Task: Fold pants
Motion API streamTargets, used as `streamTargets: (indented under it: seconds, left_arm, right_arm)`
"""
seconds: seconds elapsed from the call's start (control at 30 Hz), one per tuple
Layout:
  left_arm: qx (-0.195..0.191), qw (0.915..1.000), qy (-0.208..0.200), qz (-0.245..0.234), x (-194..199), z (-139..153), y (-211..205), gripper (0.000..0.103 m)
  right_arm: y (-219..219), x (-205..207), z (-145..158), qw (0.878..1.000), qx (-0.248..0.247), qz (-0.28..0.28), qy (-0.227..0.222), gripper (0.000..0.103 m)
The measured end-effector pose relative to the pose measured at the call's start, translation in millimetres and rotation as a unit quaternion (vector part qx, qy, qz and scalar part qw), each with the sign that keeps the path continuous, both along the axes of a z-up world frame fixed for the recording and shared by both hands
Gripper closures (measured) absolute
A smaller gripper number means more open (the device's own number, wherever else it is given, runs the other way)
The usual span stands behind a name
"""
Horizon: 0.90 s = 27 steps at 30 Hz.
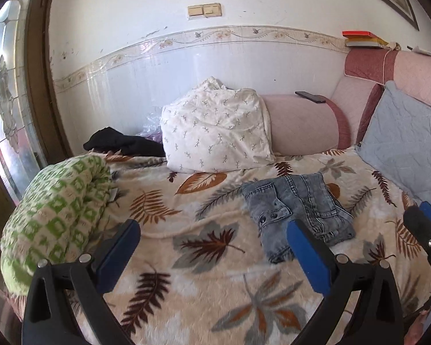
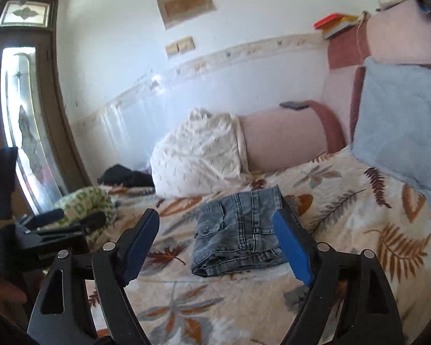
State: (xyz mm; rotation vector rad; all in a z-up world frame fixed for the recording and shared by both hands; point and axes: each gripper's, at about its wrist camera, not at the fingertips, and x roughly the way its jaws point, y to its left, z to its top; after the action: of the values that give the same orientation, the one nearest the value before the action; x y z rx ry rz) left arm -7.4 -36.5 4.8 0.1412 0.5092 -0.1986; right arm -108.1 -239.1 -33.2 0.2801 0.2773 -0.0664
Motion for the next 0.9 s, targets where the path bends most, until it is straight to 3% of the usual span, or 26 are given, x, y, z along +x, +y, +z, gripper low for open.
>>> streamTargets:
  seconds: [0.23,0.53,0.9]
  left_arm:
    - [-0.02,0.9997,-0.004,0.017,-22.4,10.5,26.5,0.0]
    - [-0.036,0.9981,-0.029,0.042,-39.6,24.2,56.1,0.0]
    - [-0.034,0.9984,-0.011,0.043,-47.5,16.6,71.2,0.0]
  right_arm:
    - [33.2,-16.2,21.0,0.998,-0.059,0.003,0.016,0.018]
    - [55.0,-36.5,56.7,0.996,-0.083,0.001,-0.02,0.016]
    - [77.0,-44.8,67.2,0.993,-0.115,0.001,-0.034,0.014]
